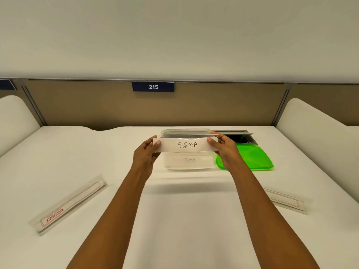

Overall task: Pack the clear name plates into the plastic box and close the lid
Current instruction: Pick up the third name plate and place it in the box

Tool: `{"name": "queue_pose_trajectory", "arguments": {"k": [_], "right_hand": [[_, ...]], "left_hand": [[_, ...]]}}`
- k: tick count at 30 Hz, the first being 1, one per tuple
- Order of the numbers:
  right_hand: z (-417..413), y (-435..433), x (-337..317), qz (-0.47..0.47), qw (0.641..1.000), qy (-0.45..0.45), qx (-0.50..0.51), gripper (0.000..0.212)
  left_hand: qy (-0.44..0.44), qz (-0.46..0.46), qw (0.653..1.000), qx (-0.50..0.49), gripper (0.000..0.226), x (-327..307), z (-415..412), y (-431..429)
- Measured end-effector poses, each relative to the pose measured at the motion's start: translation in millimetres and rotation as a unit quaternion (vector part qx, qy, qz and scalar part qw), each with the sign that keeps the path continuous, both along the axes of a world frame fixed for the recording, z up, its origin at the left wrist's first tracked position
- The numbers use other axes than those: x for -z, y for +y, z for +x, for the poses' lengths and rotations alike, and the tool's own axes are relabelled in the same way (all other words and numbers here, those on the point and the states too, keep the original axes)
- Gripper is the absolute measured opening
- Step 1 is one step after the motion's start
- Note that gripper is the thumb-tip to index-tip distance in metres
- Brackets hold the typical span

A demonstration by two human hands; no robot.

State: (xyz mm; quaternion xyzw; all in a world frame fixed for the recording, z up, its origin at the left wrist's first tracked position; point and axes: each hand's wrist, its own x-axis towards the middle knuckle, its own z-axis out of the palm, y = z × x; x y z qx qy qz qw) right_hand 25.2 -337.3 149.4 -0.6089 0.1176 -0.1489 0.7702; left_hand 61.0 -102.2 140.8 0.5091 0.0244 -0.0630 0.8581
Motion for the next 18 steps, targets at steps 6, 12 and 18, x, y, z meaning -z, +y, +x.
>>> {"name": "queue_pose_trajectory", "arguments": {"k": [6, 12, 18], "right_hand": [[16.0, -5.0, 4.4, -0.130, 0.991, 0.041, 0.011, 0.045], [41.1, -13.1, -8.4, -0.302, 0.950, 0.075, 0.026, 0.044], [71.1, -30.1, -27.1, -0.493, 0.862, 0.097, 0.071, 0.037]], "left_hand": [[-0.071, 0.282, 0.957, 0.004, 0.031, -6.2, 27.0, 23.3], [-0.100, 0.406, 0.906, -0.062, 0.033, -16.1, 49.0, 8.1], [-0.151, 0.525, 0.836, -0.054, 0.047, -17.1, 69.2, -15.0]]}}
